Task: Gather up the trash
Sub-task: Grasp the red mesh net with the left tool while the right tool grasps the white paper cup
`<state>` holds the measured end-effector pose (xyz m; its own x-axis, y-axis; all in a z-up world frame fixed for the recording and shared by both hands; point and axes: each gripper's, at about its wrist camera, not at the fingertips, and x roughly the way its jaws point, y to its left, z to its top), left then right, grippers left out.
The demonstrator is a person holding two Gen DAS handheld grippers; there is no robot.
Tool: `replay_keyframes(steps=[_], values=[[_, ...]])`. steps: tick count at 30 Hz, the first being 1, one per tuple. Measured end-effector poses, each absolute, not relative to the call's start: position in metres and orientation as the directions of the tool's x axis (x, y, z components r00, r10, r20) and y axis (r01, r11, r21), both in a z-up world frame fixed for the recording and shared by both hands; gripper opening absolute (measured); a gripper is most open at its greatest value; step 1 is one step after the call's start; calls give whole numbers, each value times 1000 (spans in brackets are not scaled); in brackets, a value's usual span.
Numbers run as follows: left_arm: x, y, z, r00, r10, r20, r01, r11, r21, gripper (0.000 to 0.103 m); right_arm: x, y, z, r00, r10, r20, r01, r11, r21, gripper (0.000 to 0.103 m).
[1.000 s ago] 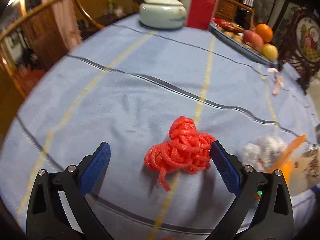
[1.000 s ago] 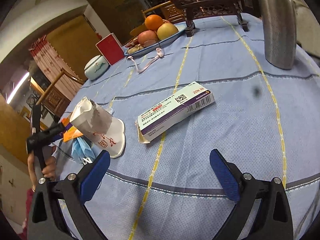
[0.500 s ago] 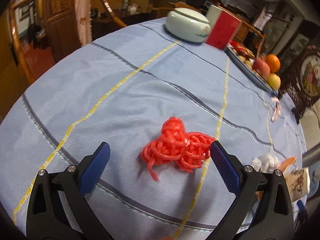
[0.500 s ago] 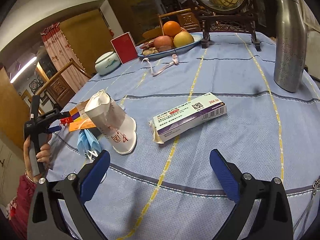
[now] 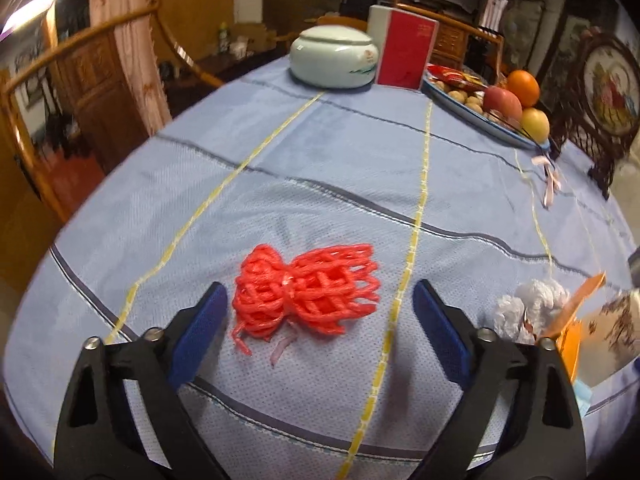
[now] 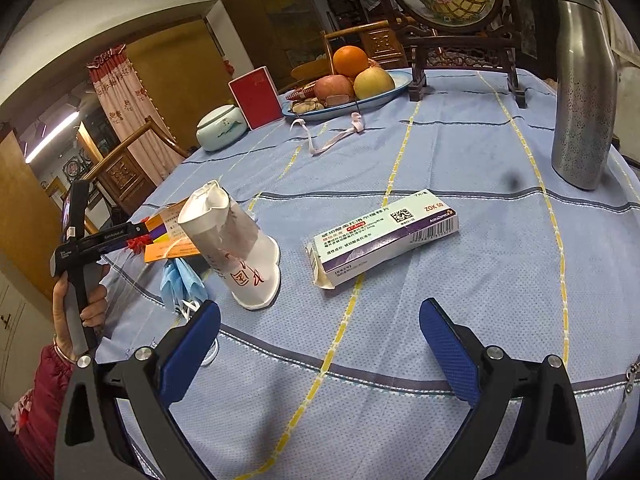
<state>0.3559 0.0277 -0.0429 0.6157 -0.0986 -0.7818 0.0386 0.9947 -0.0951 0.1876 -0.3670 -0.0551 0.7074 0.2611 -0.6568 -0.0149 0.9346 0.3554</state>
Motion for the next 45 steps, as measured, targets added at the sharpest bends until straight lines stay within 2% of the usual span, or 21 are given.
replay_keyframes(steps=[2, 3, 7, 10, 18, 28, 31, 36, 39, 42, 43, 44, 45], values=[[360, 36, -47, 592, -128, -796, 19, 989, -145, 71, 187, -367, -55, 708, 261, -657, -14, 935, 355, 98], [361, 38, -49, 582, -136, -802, 12, 987, -159, 67, 187, -367, -55, 708, 261, -656, -14, 934, 356, 98], [360, 40, -49, 584, -141, -800, 6, 986, -169, 56, 188, -367, -55, 709, 263, -654, -16, 934, 357, 98], [358, 41, -47, 592, -147, -793, 10, 984, -175, 52, 187, -367, -55, 712, 264, -651, -20, 934, 358, 98], [358, 46, -46, 591, -195, -782, 16, 973, -231, 52, 186, -367, -55, 715, 266, -647, -23, 933, 358, 98], [357, 44, -45, 602, -159, -782, 11, 982, -191, 52, 185, -358, -47, 733, 263, -627, -57, 943, 328, 98], [357, 44, -46, 601, -158, -784, 8, 981, -192, 52, 191, -339, -36, 719, 317, -618, -125, 935, 333, 98], [359, 45, -47, 595, -160, -788, 2, 980, -198, 52, 222, -289, -17, 706, 300, -641, -200, 954, 225, 97], [359, 45, -47, 594, -156, -789, -1, 981, -195, 52, 243, -267, -28, 704, 223, -675, -184, 974, 130, 97], [360, 46, -48, 589, -158, -792, -3, 980, -198, 52, 259, -260, -41, 702, 155, -695, -148, 987, 70, 88], [360, 46, -49, 587, -158, -794, -3, 980, -197, 53, 263, -261, -45, 695, 150, -704, -147, 987, 64, 72], [360, 45, -49, 585, -157, -796, -3, 981, -196, 54, 265, -262, -47, 684, 159, -712, -156, 985, 70, 43], [361, 45, -49, 585, -156, -796, -3, 981, -195, 54, 266, -268, -48, 676, 192, -711, -165, 980, 109, 30]])
